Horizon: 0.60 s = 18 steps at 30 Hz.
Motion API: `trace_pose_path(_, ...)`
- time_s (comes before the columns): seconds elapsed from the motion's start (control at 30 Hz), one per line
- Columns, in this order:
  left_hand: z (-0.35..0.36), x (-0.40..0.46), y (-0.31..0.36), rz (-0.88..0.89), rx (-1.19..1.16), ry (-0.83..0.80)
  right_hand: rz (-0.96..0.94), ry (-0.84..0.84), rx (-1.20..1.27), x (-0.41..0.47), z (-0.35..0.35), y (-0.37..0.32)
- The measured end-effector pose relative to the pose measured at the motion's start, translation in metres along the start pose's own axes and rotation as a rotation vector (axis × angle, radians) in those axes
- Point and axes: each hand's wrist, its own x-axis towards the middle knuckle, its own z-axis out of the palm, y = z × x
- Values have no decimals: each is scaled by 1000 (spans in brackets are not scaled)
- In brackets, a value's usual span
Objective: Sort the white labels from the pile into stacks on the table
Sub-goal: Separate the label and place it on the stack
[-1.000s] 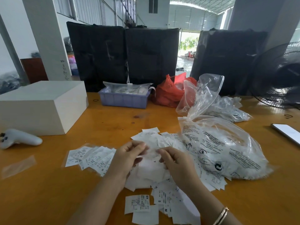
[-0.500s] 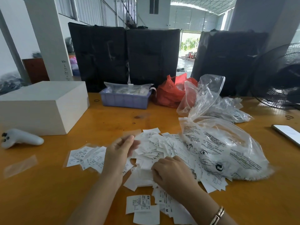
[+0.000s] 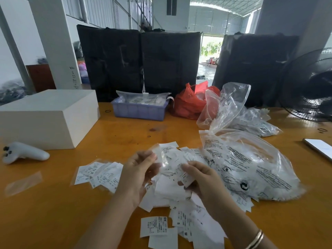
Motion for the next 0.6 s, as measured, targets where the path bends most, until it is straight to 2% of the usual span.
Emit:
trace_pose_path(0.07,4,-1,-3,-6,-29,-7,62,-53,136,-2,-1,-3)
trace_pose_path(0.13,8,-2,-6,-27,-40,-28,98,-100,157,-1,0,-2)
trace_pose_path(0.37,8,-6,-6,-139,152,-231,61,-55,73,3,-3,1)
trace_pose_path(0.47,5,-7,-3,-218,200,-340,24,-41,-35,3,-4,1)
trace_pose_path(0.6,5,-9,1,-273,293,-351,-19,-13,-100,3,-2,3)
